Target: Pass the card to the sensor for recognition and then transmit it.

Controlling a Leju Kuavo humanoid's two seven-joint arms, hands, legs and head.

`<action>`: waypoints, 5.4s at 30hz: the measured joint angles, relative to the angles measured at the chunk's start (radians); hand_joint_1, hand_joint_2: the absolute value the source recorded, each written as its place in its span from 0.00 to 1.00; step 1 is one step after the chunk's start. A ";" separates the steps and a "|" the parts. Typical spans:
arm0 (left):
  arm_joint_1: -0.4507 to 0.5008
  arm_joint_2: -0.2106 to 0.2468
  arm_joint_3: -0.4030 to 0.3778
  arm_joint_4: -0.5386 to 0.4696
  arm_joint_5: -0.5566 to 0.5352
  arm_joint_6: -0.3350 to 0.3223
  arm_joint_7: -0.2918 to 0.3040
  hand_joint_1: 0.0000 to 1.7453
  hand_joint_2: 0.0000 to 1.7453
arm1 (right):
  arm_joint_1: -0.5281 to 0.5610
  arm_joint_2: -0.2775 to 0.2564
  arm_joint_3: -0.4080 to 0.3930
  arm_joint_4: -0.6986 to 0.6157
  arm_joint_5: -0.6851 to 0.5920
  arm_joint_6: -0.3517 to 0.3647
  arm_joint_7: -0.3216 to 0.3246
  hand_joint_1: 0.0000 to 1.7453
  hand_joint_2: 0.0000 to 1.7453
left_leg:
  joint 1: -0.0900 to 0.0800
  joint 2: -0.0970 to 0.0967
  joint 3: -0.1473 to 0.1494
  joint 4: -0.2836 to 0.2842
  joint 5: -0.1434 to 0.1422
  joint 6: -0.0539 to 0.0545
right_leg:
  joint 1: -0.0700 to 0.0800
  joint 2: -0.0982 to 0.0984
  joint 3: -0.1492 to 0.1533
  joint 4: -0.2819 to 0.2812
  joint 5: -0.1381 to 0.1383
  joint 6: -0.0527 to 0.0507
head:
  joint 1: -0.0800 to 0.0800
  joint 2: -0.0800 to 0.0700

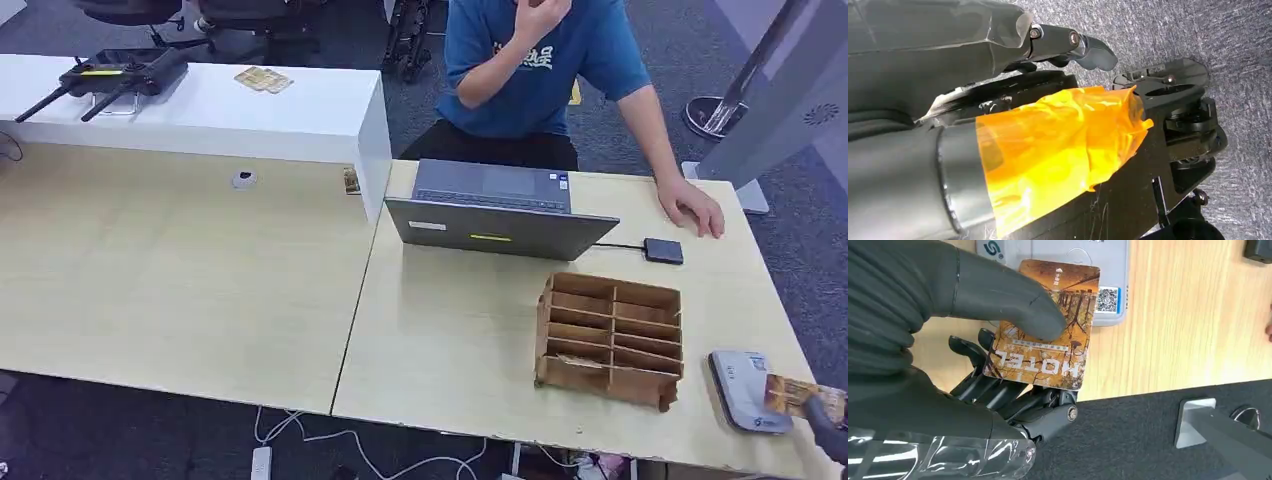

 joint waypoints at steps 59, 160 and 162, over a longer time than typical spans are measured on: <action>-0.002 0.000 -0.034 0.000 -0.007 -0.004 0.006 0.00 0.00 | -0.016 -0.194 0.195 0.006 0.127 0.122 0.206 1.00 1.00 | 0.000 0.000 0.001 0.000 0.000 0.000 | 0.000 0.000 0.001 0.000 0.000 0.000 | 0.000 0.000; -0.031 0.001 -0.122 0.006 -0.011 -0.037 0.036 0.00 0.00 | -0.578 0.269 0.471 -0.186 1.299 -0.474 0.156 1.00 1.00 | 0.000 -0.001 0.000 0.000 0.002 0.000 | 0.000 0.000 0.000 0.001 0.001 -0.001 | 0.000 0.000; -0.032 0.001 -0.126 0.007 -0.011 -0.038 0.036 0.00 0.00 | -0.600 0.280 0.483 -0.176 1.301 -0.472 0.161 1.00 1.00 | 0.000 -0.001 0.000 0.000 0.002 0.000 | 0.000 0.000 0.000 0.001 0.001 -0.001 | 0.000 0.000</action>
